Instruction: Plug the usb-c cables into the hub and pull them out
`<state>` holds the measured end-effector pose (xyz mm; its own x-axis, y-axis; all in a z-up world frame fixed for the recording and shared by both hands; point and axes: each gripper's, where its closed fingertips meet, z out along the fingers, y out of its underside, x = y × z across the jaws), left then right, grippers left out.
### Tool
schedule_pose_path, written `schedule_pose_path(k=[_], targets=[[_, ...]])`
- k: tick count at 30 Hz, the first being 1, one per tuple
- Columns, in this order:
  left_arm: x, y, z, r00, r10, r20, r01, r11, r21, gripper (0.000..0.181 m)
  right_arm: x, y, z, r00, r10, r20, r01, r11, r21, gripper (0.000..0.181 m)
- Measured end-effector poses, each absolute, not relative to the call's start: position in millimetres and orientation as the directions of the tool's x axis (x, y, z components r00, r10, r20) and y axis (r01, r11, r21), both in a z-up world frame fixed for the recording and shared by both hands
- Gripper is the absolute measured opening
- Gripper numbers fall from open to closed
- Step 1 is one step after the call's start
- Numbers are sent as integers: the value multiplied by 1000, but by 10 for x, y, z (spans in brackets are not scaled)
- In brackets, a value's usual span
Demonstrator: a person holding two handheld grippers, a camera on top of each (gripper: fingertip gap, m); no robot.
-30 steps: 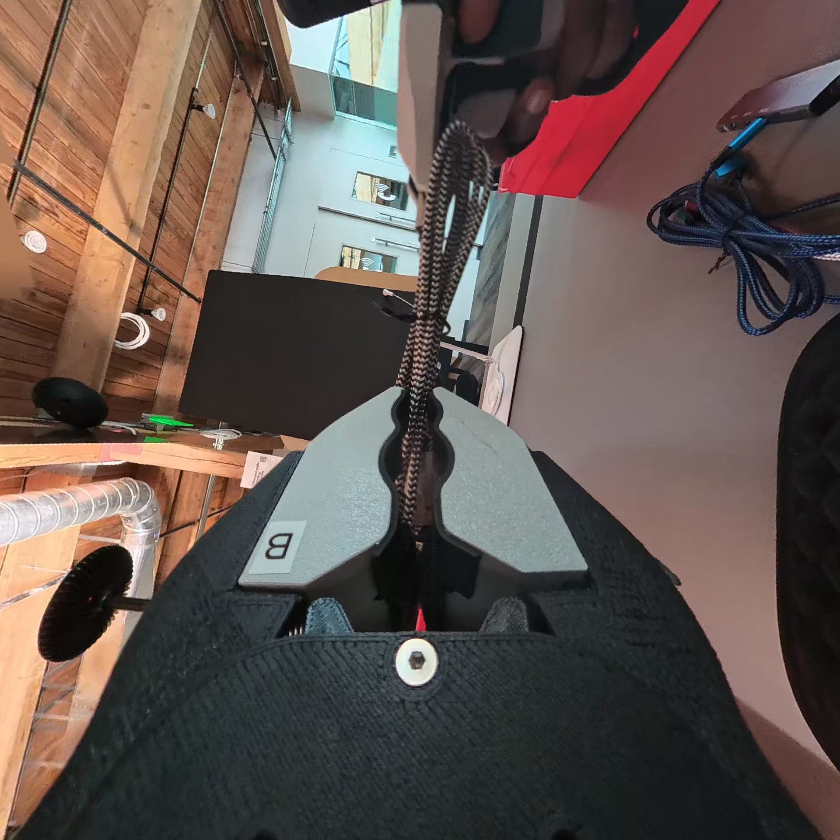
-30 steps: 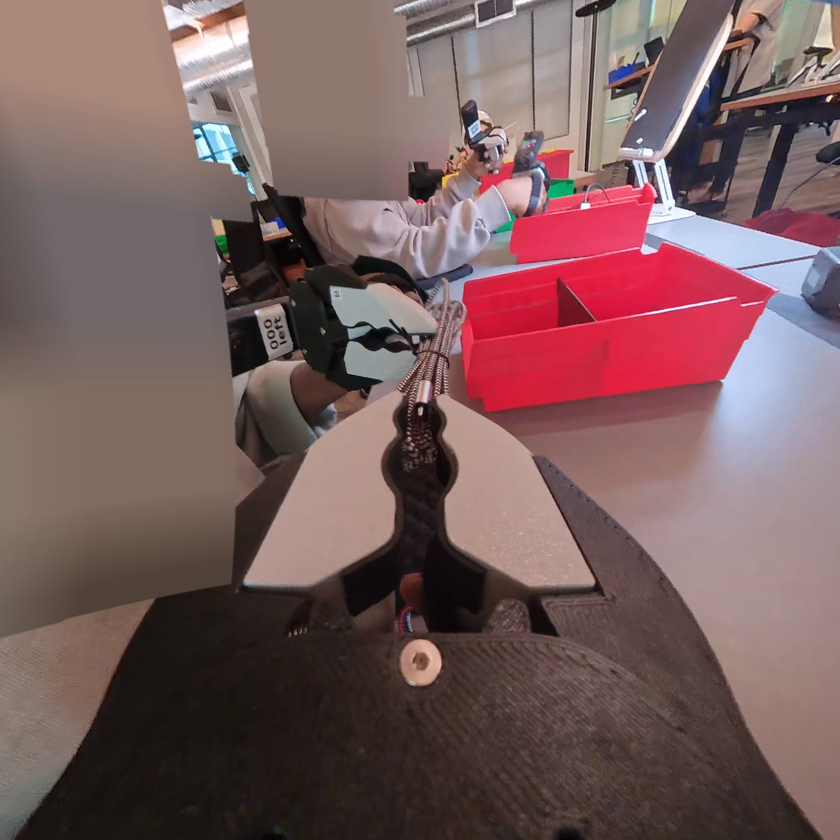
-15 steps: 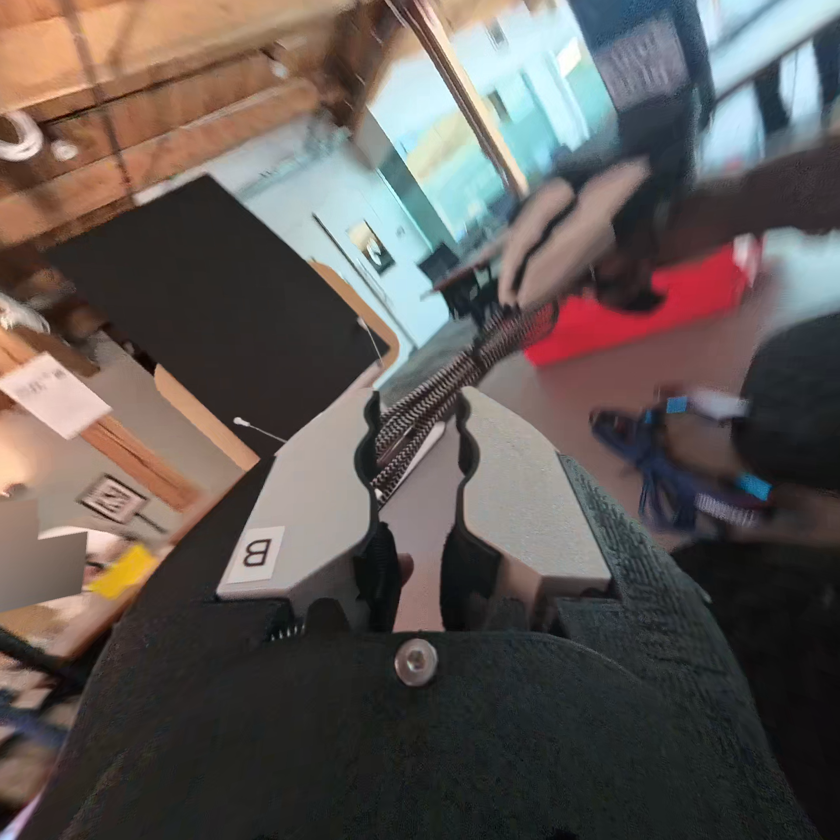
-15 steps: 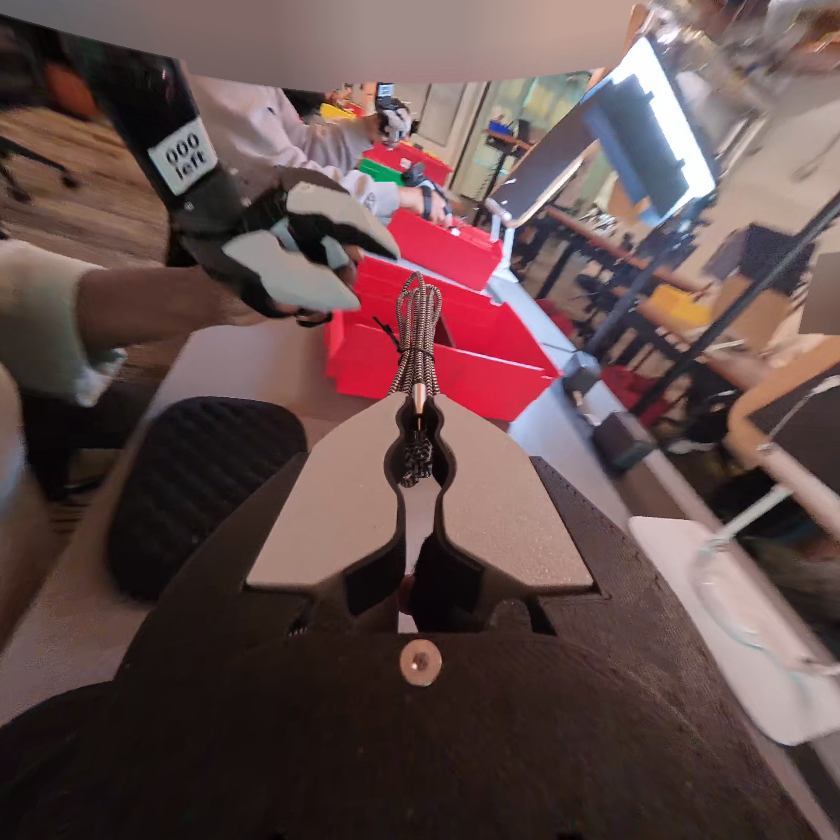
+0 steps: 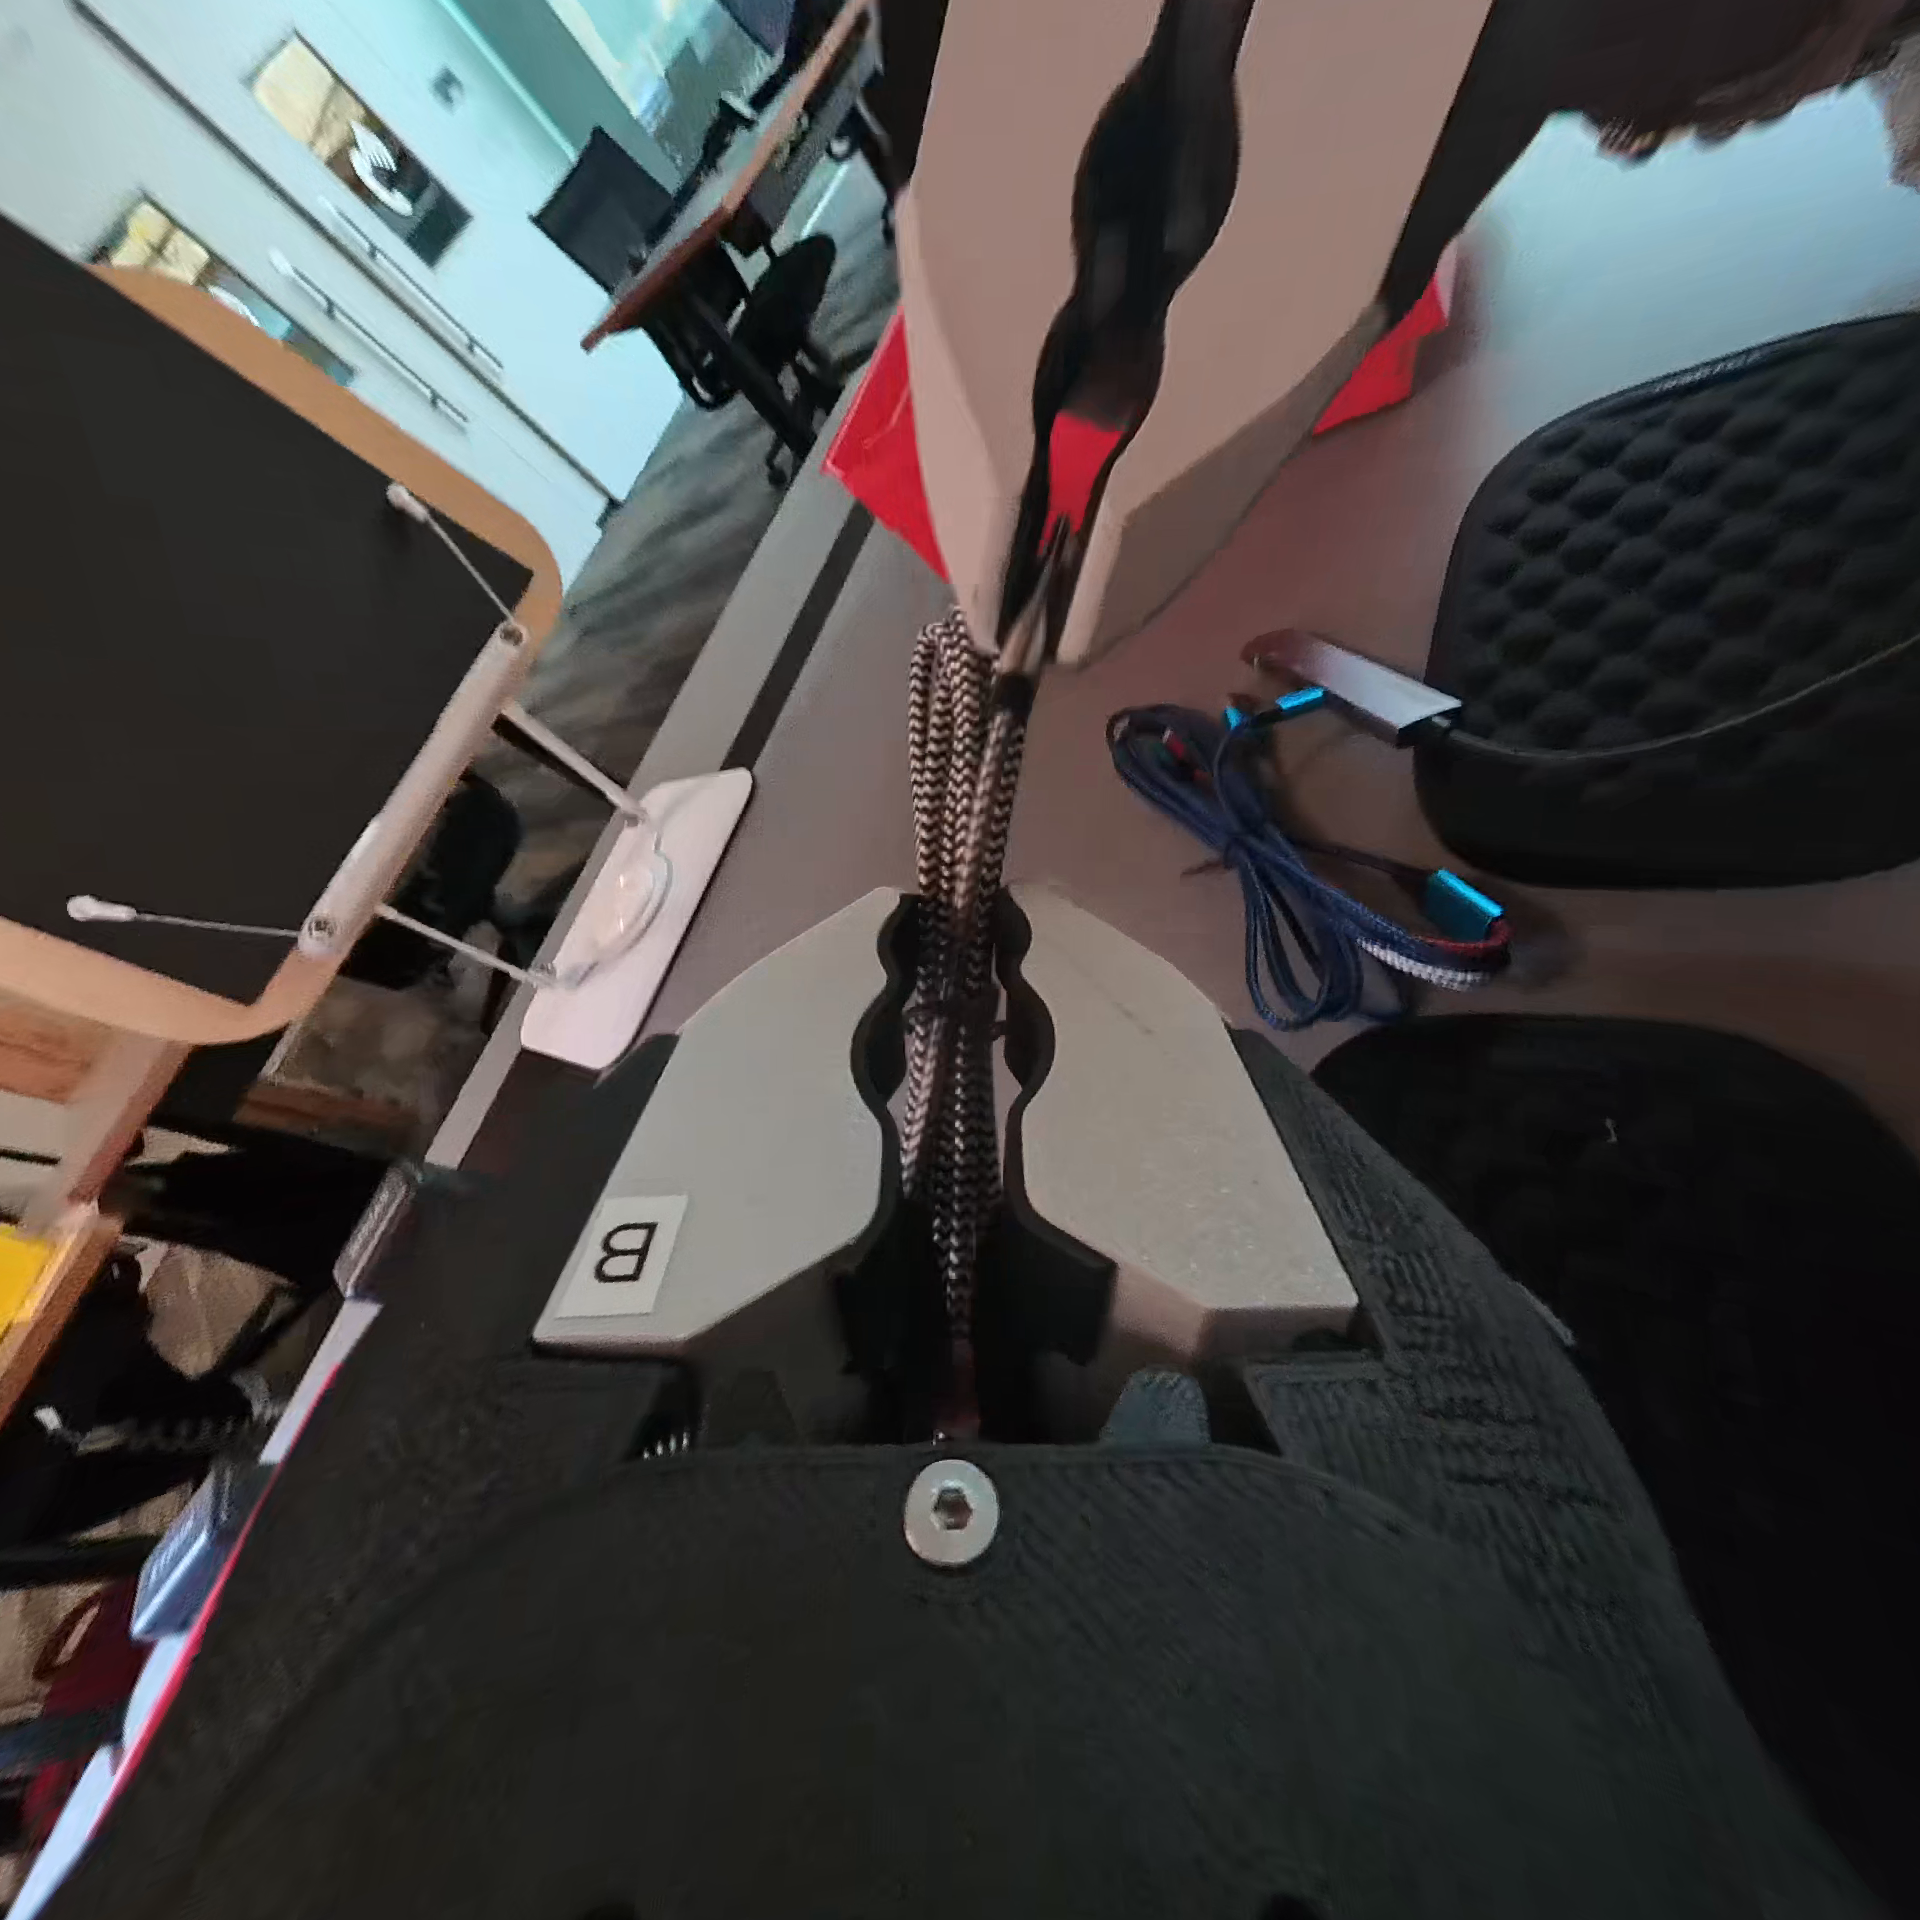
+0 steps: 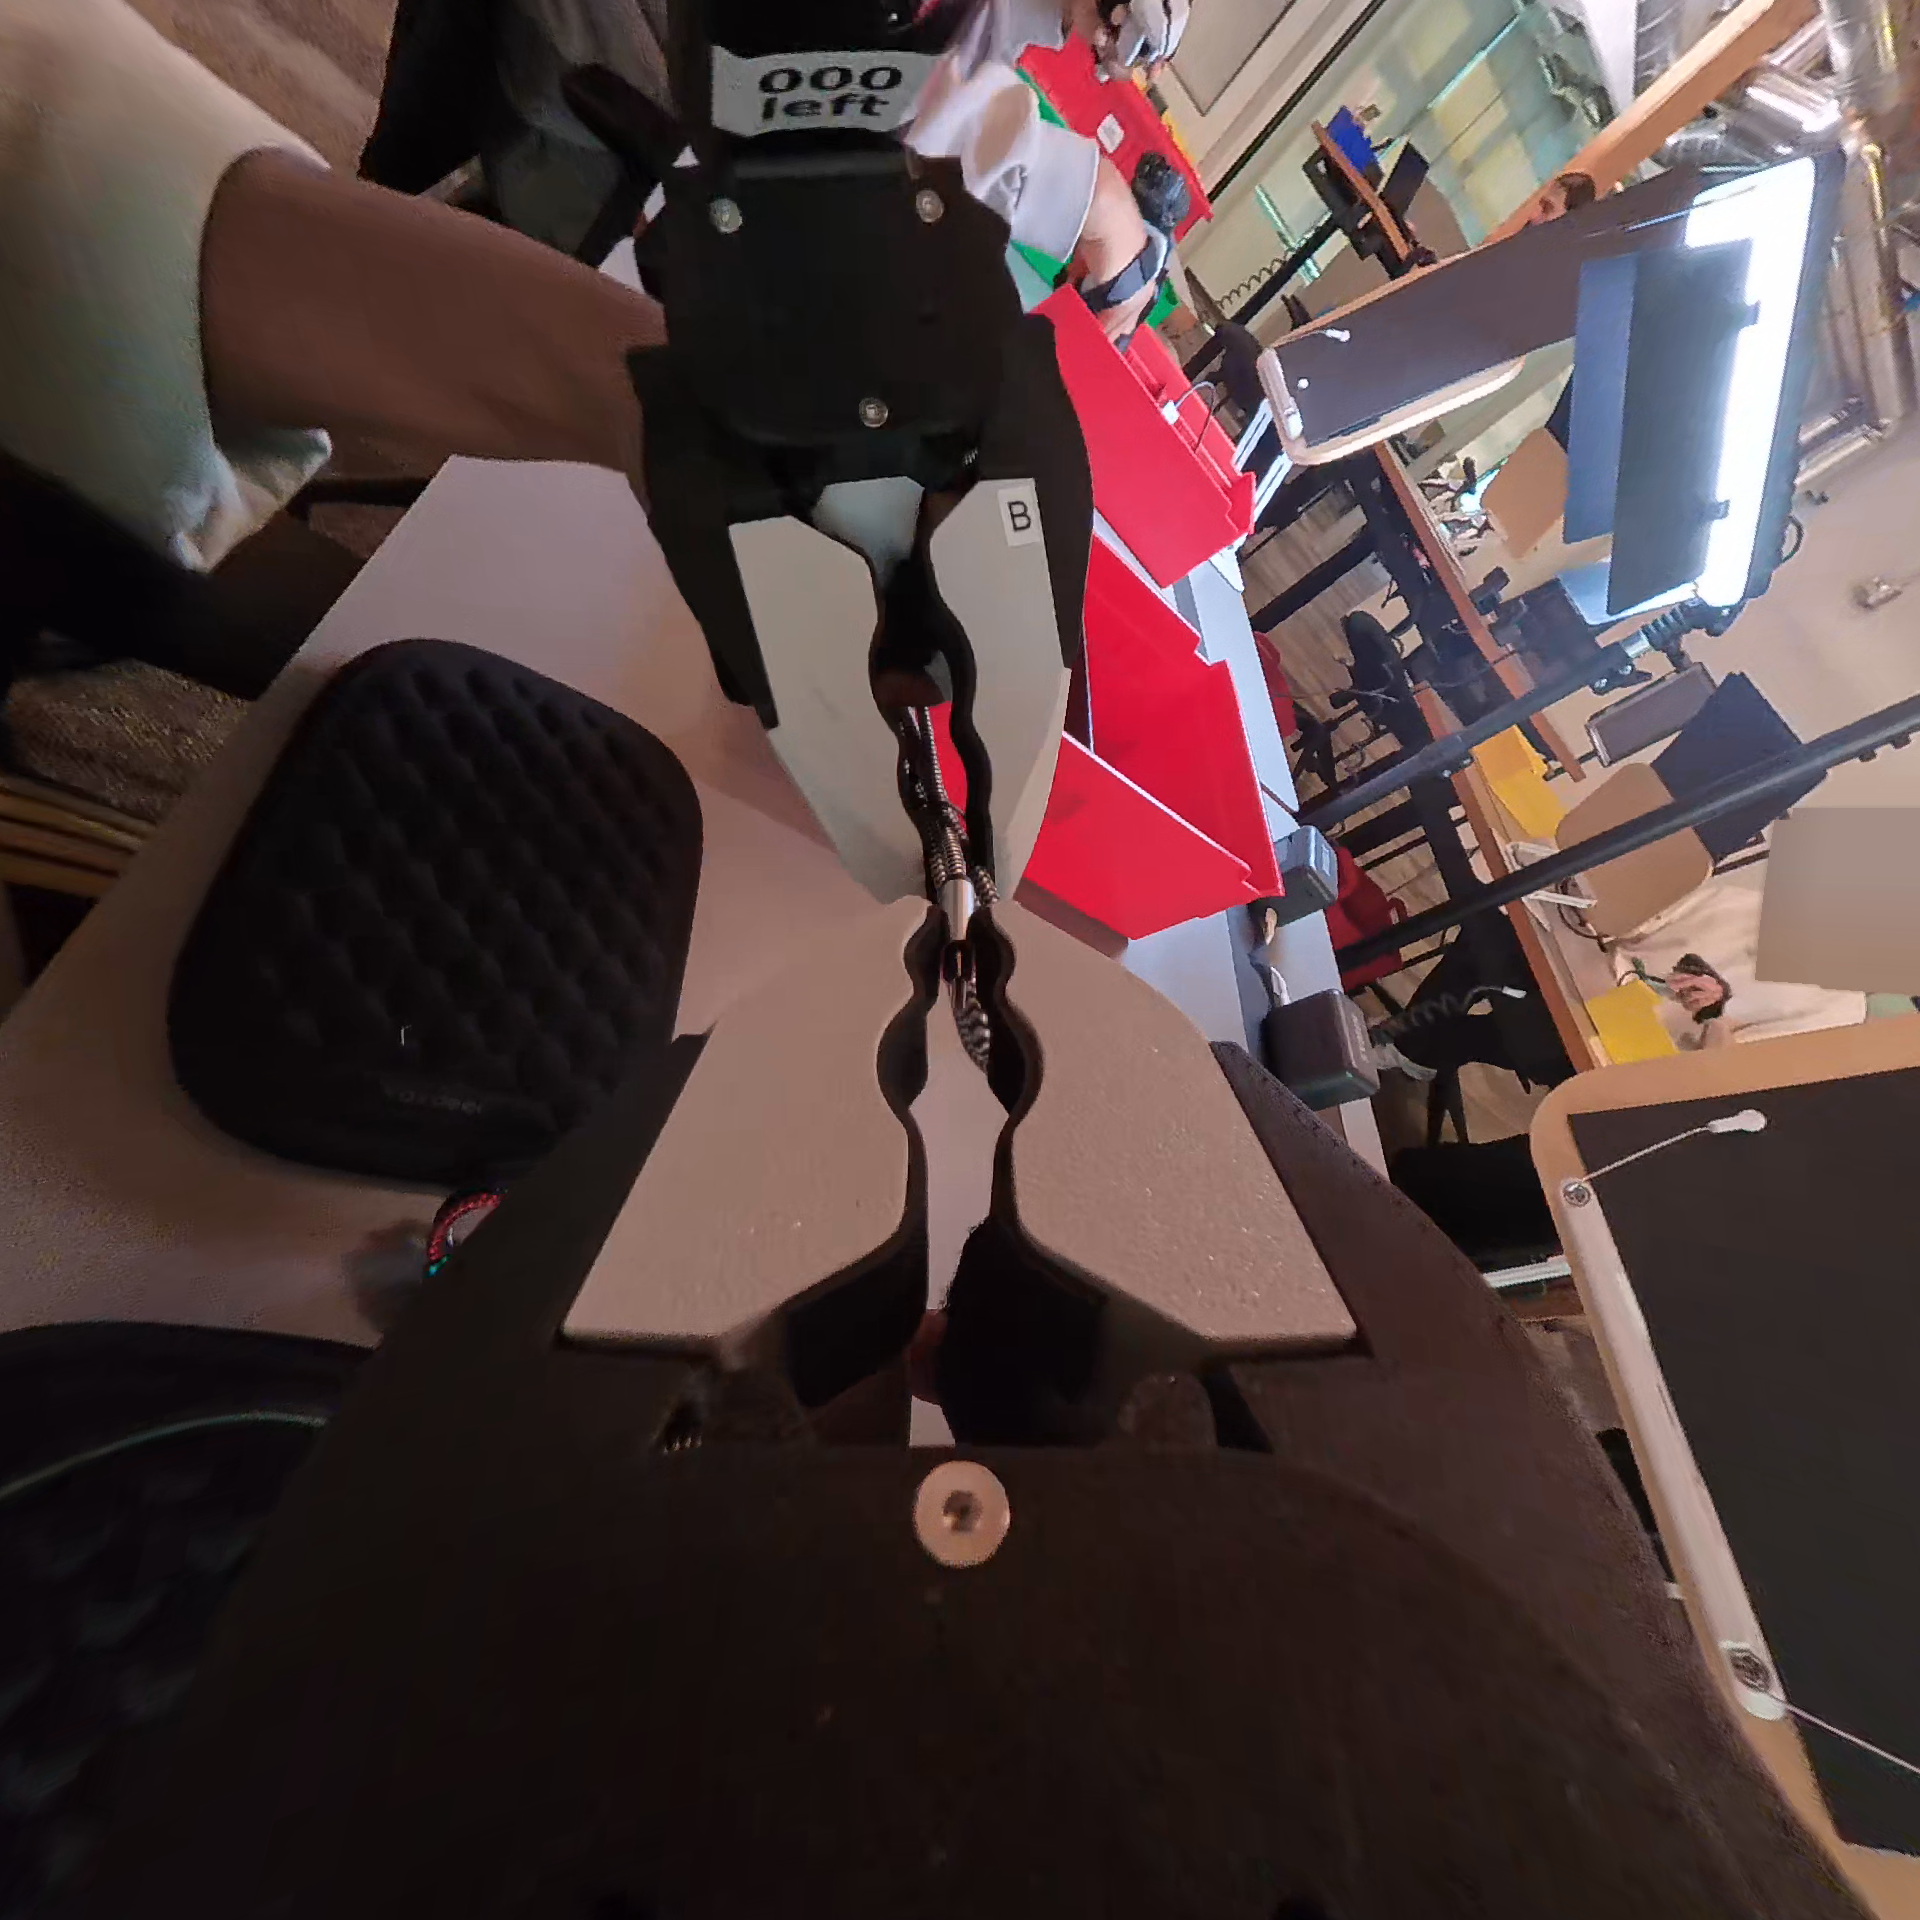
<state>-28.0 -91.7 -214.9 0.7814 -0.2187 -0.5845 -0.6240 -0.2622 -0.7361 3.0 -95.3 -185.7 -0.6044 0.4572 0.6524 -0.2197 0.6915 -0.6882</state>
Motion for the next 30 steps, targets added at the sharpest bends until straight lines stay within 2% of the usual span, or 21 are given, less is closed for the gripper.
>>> schedule_pose_path(k=[2,6,8,10,12,14,18,21,24,30], targets=[[-278,-934,-2172,787,-215,-578,-617,-259,-743,12,47,-949,-1861,-598,437,672,-228,711,-665,5],[-432,-934,-2275,767,-145,-626,-628,-373,-683,13,11,-913,-1901,-573,408,711,-225,756,-615,6],[-441,-939,-2271,775,-122,-620,-614,-380,-692,15,-20,-880,-1946,-537,354,766,-232,811,-538,6],[-390,-954,-2166,766,-92,-636,-627,-326,-708,34,-40,-841,-1979,-524,323,788,-227,839,-494,6],[-190,-968,-2000,757,-106,-645,-652,-189,-734,38,-49,-813,-1998,-536,323,780,-227,835,-502,6],[22,-970,-1931,747,-176,-642,-661,-85,-746,29,-30,-830,-1999,-549,306,778,-262,821,-507,6],[25,-852,-2055,654,-213,-726,-753,-87,-652,12,33,-939,-1997,-597,272,755,-325,778,-538,6],[18,-790,-2139,632,-227,-741,-772,-97,-629,7,102,-1025,-1989,-624,249,741,-371,741,-561,6],[51,-799,-2126,656,-224,-721,-747,-51,-663,4,129,-1044,-1984,-628,244,739,-392,722,-570,6],[204,-886,-2022,766,-311,-562,-571,73,-818,5,220,-1087,-1898,-651,246,718,-459,626,-631,6]])
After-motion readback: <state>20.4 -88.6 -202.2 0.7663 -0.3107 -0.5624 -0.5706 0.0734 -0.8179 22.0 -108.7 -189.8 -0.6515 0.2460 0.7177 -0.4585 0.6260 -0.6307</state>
